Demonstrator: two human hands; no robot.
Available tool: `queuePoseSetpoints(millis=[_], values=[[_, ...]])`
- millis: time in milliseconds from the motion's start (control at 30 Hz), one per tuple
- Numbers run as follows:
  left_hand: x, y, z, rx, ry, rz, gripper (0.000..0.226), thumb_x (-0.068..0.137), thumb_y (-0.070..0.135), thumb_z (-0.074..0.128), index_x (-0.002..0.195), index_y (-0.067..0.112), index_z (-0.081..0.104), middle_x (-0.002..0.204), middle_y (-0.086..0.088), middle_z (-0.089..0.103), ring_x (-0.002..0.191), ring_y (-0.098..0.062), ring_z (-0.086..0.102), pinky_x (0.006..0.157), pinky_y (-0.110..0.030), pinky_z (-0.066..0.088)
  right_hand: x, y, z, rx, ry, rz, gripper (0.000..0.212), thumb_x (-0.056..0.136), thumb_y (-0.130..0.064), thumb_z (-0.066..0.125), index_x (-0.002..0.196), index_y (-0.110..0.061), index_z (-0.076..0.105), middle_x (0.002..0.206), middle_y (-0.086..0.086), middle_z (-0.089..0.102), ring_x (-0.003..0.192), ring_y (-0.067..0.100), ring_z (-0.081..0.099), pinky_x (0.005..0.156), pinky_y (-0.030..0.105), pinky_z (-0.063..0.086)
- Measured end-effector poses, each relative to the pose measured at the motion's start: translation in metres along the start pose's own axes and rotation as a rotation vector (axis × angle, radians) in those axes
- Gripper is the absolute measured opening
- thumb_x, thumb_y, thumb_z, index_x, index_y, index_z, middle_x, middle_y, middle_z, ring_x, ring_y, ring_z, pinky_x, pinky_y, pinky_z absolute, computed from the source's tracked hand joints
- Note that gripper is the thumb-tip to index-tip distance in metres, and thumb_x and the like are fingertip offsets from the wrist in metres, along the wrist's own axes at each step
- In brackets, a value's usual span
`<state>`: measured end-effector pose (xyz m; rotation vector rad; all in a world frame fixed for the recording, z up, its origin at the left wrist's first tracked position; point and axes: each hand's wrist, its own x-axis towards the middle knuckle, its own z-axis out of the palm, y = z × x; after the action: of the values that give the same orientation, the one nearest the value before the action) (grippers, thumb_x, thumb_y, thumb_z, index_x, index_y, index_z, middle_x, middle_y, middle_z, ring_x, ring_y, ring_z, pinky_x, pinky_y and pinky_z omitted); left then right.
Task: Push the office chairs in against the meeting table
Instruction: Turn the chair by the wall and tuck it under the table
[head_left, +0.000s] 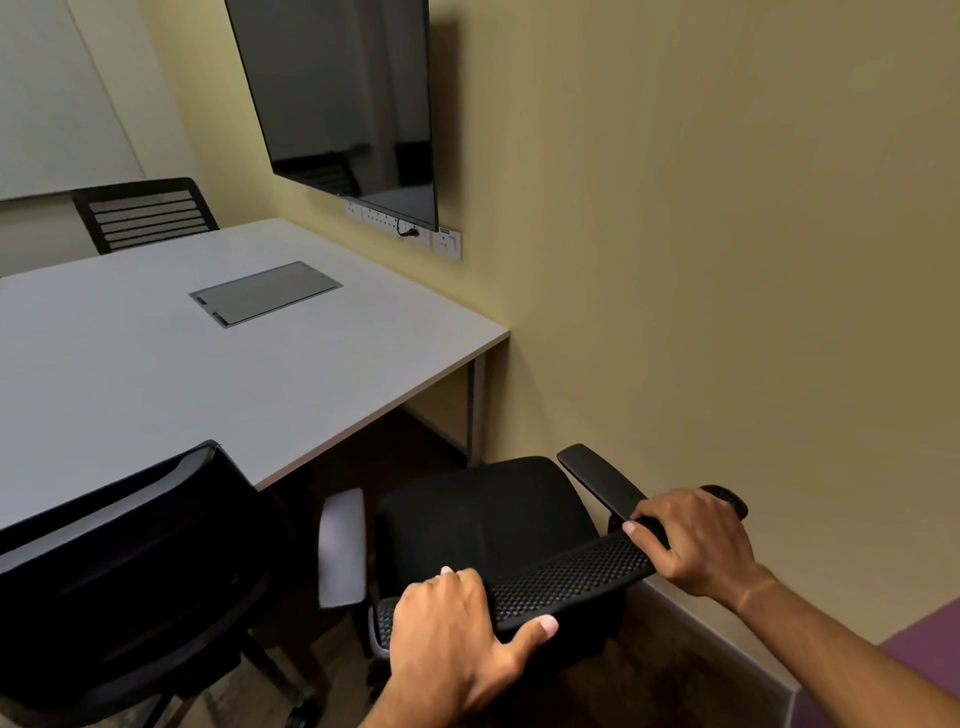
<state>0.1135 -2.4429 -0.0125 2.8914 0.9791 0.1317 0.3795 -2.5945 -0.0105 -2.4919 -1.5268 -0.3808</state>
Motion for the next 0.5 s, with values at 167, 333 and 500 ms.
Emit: queuePoseSetpoints(millis=[167,333,500], values=[[0.017,-0.002,0.004,-0.014,-0.007,-0.022,0.097,0.054,0.103,0.001,0.082,0.021,0.046,0.085,0.003,0.049,0.083,-0.019,0.057,0.068,-0.034,0.036,0.02,0.009,0.01,-0.016,0.013,-0.014,0.044,0.085,-0.06,0.039,0.077,-0.029,0.069,0.065,-0.01,0.062,0.064,0.01,0.057,0.055,0.029,0.043],[0.033,-0.01,0.01,-0.038,0.009,-0.04,0.103,0.052,0.102,-0.005,0.088,0.02,0.047,0.097,-0.001,0.059,0.092,-0.02,0.058,0.081,-0.034,0.042,0.043,0.006,0.018,0.02,0.003,-0.032,0.044,0.085,-0.06,0.039,0.078,-0.028,0.069,0.067,-0.011,0.063,0.066,0.01,0.057,0.058,0.031,0.045],[0.051,-0.006,0.008,-0.03,-0.001,-0.076,0.102,0.052,0.102,-0.006,0.083,0.02,0.046,0.084,0.003,0.046,0.087,-0.018,0.057,0.077,-0.033,0.039,0.069,0.015,0.026,0.064,0.021,-0.07,0.043,0.084,-0.059,0.041,0.081,-0.028,0.071,0.068,-0.011,0.065,0.065,0.01,0.059,0.058,0.033,0.049]])
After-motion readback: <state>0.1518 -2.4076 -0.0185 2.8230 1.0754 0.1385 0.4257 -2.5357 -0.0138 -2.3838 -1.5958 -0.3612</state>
